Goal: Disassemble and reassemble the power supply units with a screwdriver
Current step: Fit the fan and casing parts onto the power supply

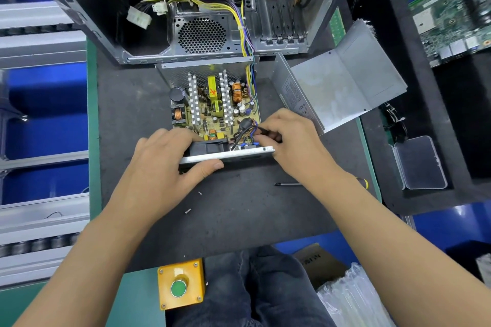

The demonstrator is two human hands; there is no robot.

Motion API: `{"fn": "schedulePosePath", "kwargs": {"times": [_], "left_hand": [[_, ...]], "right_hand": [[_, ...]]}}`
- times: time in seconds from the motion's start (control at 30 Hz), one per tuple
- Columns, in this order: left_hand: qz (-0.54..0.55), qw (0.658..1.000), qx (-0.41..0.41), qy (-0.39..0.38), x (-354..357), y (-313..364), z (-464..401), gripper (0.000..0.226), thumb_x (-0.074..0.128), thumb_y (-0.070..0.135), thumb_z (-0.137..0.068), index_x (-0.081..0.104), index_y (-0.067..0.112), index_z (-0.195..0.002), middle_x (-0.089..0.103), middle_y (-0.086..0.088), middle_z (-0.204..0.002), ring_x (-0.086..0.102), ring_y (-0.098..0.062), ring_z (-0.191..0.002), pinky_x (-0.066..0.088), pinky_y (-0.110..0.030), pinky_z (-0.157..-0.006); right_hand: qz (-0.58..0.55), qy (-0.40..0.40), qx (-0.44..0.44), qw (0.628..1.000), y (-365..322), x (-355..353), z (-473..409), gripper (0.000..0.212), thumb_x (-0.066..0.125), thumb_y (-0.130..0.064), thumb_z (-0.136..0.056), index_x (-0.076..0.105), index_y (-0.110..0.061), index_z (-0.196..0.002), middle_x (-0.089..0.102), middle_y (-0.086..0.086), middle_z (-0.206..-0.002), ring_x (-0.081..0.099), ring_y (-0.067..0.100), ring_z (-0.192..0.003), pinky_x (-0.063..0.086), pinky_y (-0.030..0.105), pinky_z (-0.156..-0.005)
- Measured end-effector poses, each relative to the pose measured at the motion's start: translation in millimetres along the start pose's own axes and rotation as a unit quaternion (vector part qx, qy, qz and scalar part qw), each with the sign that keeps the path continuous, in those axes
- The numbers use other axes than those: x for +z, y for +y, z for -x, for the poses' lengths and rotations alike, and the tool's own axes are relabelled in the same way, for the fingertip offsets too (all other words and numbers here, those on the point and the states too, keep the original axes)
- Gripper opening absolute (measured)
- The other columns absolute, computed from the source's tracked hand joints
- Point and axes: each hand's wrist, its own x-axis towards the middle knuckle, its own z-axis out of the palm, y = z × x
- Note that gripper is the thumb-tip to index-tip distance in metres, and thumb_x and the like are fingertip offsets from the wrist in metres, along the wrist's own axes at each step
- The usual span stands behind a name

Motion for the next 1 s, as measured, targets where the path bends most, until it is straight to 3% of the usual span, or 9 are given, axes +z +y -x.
{"fn": "schedulePosePath", "kwargs": {"times": [0.13,0.3,0.53,0.6,0.67,0.73,0.8,0.9,1.0], "left_hand": [[0.0,1.0,-0.007,-0.009,0,1,0,0.052,0.043,0.07,-0.084,0.06,0.022,-0.097,0.053,0.011,-0.084,0.046,-0.017,-0.079,0.039,-0.041,-0.074],[-0.003,1.0,-0.008,-0.013,-2,3,0,0.056,0.041,0.07,-0.083,0.061,0.02,-0.098,0.055,0.009,-0.084,0.049,-0.021,-0.08,0.043,-0.044,-0.074],[-0.017,0.999,0.002,-0.049,-8,4,-4,0.066,0.047,0.071,-0.083,0.068,0.014,-0.107,0.06,0.003,-0.093,0.052,-0.023,-0.087,0.04,-0.041,-0.078],[-0.006,0.998,0.013,-0.055,-12,5,-6,0.069,0.048,0.067,-0.081,0.07,0.008,-0.11,0.061,-0.004,-0.097,0.057,-0.029,-0.091,0.047,-0.048,-0.082],[-0.015,0.998,0.015,-0.066,-16,6,-8,0.075,0.045,0.069,-0.079,0.07,0.007,-0.113,0.06,-0.007,-0.097,0.057,-0.031,-0.093,0.047,-0.05,-0.084],[-0.031,0.996,0.019,-0.081,-19,7,-10,0.079,0.04,0.072,-0.078,0.069,0.009,-0.116,0.06,-0.006,-0.099,0.055,-0.03,-0.097,0.046,-0.049,-0.086],[-0.032,0.994,0.026,-0.1,-20,9,-11,0.083,0.037,0.074,-0.078,0.066,0.01,-0.122,0.06,-0.006,-0.104,0.054,-0.029,-0.101,0.045,-0.048,-0.09],[0.01,0.995,0.036,-0.089,-18,5,-8,0.075,0.051,0.066,-0.081,0.061,0.014,-0.133,0.061,-0.003,-0.111,0.054,-0.025,-0.105,0.042,-0.032,-0.094],[0.097,0.995,-0.028,-0.016,-12,-5,2,0.052,0.08,0.044,-0.078,0.062,0.025,-0.123,0.063,0.017,-0.104,0.055,-0.002,-0.094,0.037,-0.006,-0.08]], "right_hand": [[0.057,-0.065,-0.016,0.996,-5,-7,-10,0.009,0.071,-0.01,-0.088,0.071,-0.003,-0.084,0.055,0.005,-0.09,0.049,0.019,-0.075,0.046,0.034,-0.071],[0.079,-0.097,-0.01,0.992,-14,-12,-11,0.014,0.069,-0.011,-0.09,0.067,-0.002,-0.079,0.049,0.003,-0.085,0.049,0.022,-0.073,0.042,0.031,-0.069],[0.11,-0.114,0.05,0.986,-27,-24,0,0.017,0.056,-0.004,-0.096,0.07,-0.004,-0.106,0.066,0.012,-0.099,0.061,0.03,-0.094,0.049,0.041,-0.083],[0.068,-0.023,0.058,0.996,-32,-30,11,0.026,0.052,0.002,-0.095,0.072,-0.009,-0.107,0.071,0.009,-0.096,0.067,0.024,-0.09,0.051,0.035,-0.086],[0.036,0.063,0.032,0.997,-42,-37,17,0.024,0.055,-0.006,-0.096,0.074,-0.016,-0.106,0.071,0.002,-0.092,0.065,0.013,-0.085,0.046,0.017,-0.084],[0.017,0.063,0.005,0.998,-52,-39,15,0.017,0.059,-0.017,-0.096,0.074,-0.02,-0.104,0.068,-0.005,-0.092,0.057,0.005,-0.081,0.037,0.005,-0.078],[0.002,-0.008,-0.019,1.0,-60,-36,8,0.017,0.062,-0.028,-0.096,0.074,-0.023,-0.106,0.062,-0.012,-0.091,0.051,0.003,-0.082,0.037,0.009,-0.08],[0.027,-0.108,-0.059,0.992,-72,-29,-1,0.018,0.061,-0.033,-0.096,0.075,-0.027,-0.105,0.066,-0.01,-0.091,0.051,0.007,-0.089,0.04,0.023,-0.083],[0.029,-0.138,-0.017,0.99,-77,-28,-10,0.014,0.063,-0.031,-0.095,0.076,-0.032,-0.101,0.069,-0.007,-0.094,0.051,0.008,-0.094,0.044,0.029,-0.084]]}}
